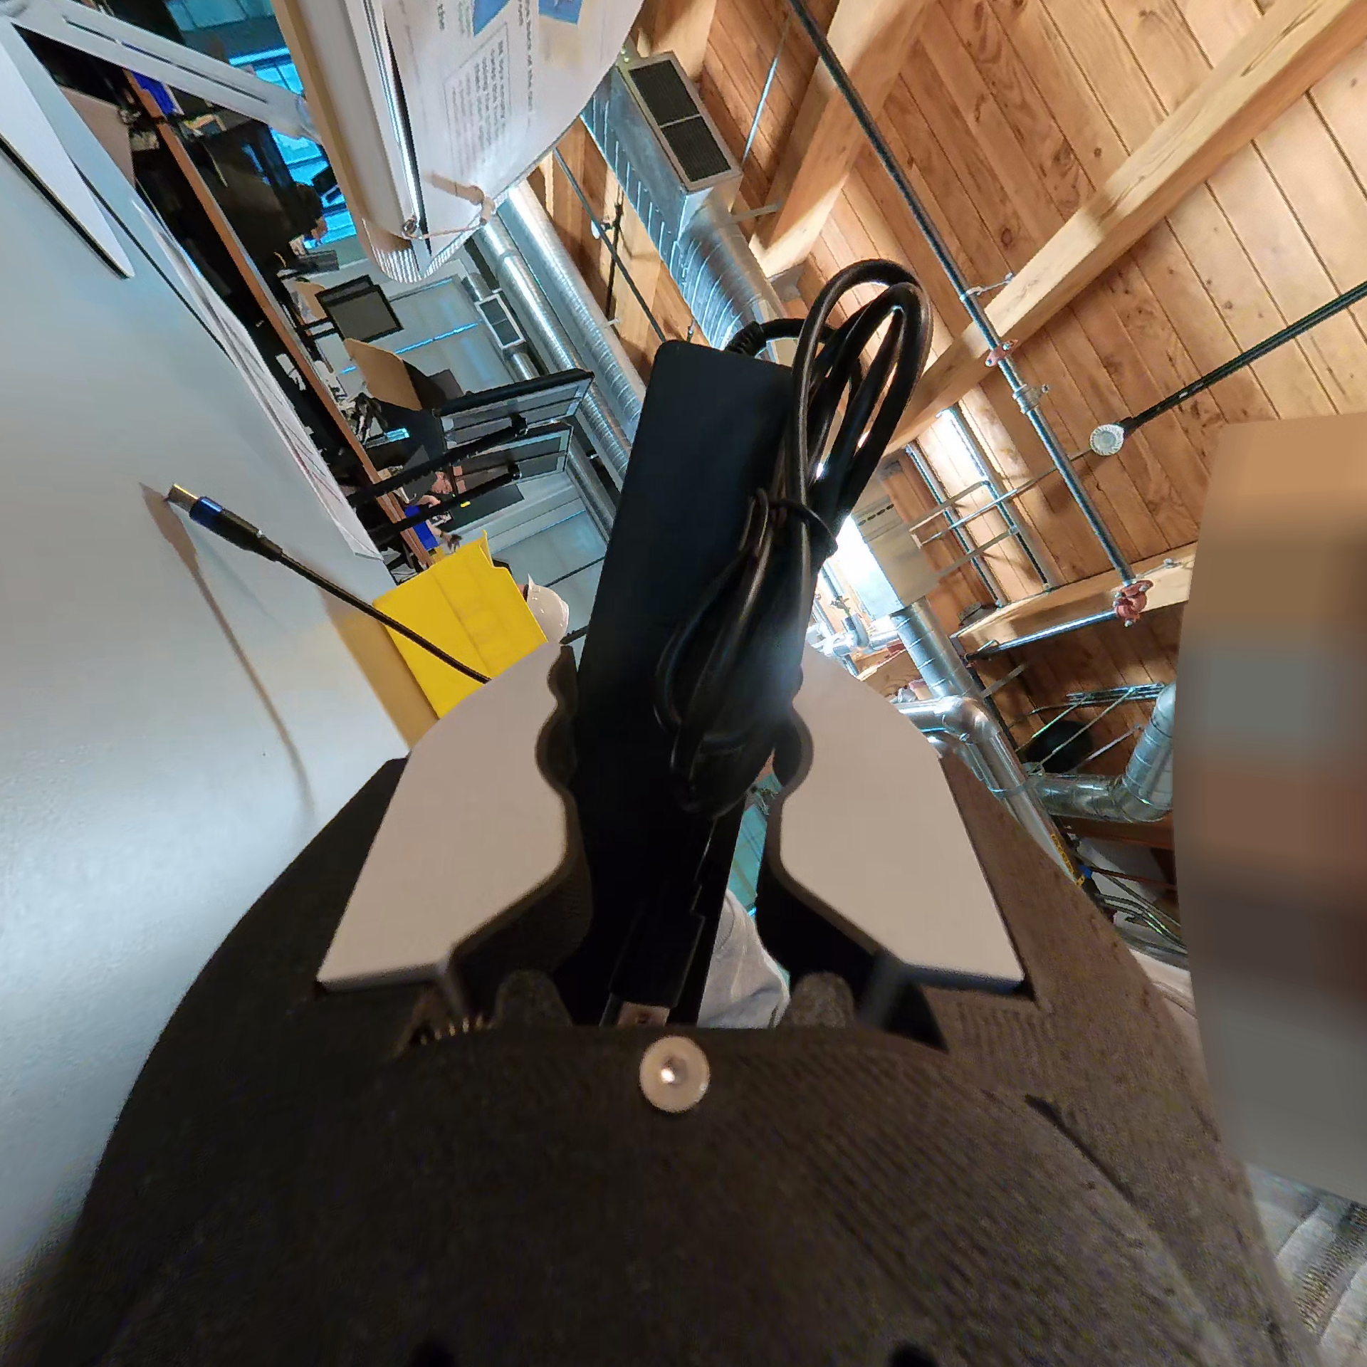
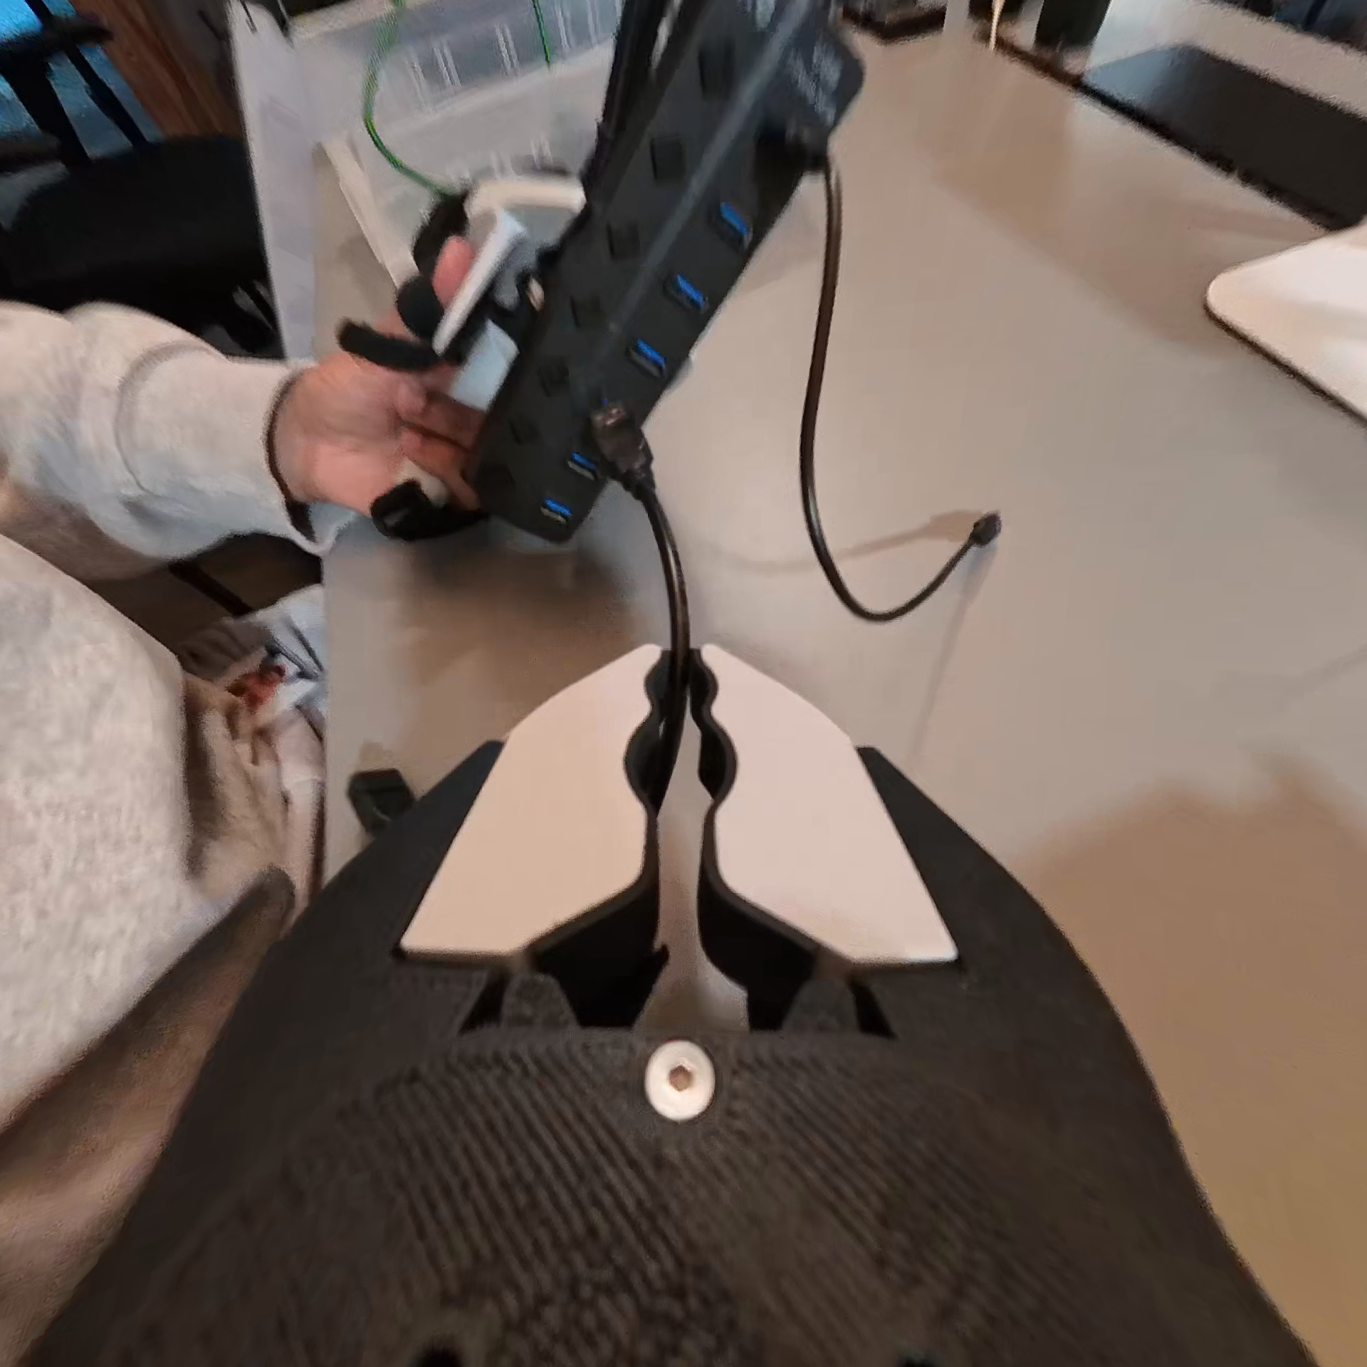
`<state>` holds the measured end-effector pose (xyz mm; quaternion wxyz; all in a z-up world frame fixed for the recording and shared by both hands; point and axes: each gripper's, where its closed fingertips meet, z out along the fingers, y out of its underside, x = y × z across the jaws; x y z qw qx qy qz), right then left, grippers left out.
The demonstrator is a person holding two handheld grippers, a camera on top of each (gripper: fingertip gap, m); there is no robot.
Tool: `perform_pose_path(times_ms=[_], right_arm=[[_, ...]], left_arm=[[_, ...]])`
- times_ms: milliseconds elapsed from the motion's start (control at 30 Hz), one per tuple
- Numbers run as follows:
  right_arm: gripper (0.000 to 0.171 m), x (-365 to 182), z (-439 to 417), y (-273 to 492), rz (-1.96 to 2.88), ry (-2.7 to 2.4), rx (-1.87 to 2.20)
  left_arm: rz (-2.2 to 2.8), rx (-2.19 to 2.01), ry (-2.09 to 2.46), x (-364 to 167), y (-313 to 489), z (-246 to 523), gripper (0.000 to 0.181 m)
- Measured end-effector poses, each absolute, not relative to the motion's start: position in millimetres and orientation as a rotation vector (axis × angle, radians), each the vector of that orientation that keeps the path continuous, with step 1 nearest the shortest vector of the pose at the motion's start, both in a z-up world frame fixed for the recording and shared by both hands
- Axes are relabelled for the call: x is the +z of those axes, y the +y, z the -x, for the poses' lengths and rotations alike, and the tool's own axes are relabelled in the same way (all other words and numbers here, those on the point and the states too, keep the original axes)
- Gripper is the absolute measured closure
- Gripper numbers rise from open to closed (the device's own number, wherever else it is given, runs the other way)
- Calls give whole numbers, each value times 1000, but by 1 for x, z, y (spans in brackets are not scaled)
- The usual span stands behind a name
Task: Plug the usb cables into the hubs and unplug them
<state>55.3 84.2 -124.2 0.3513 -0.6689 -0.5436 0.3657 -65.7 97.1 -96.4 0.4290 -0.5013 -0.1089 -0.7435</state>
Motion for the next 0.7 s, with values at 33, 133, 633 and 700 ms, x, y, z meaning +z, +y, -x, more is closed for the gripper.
perform_pose_path(times_ms=[33, 133, 633, 700], right_arm=[[167, -135, -56, 85, 1763, -1440, 897], [166, -169, -63, 89, 1908, -1539, 711], [138, -182, -28, 91, 1824, -1512, 645], [142, -190, -21, 91, 1844, -1562, 595]], left_arm=[[1251, -1856, -272, -96, 97, 66, 129], [1252, -1857, -274, -96, 97, 66, 129], [1252, -1845, -297, -97, 99, 68, 129], [1252, -1845, -296, -97, 99, 68, 129]])
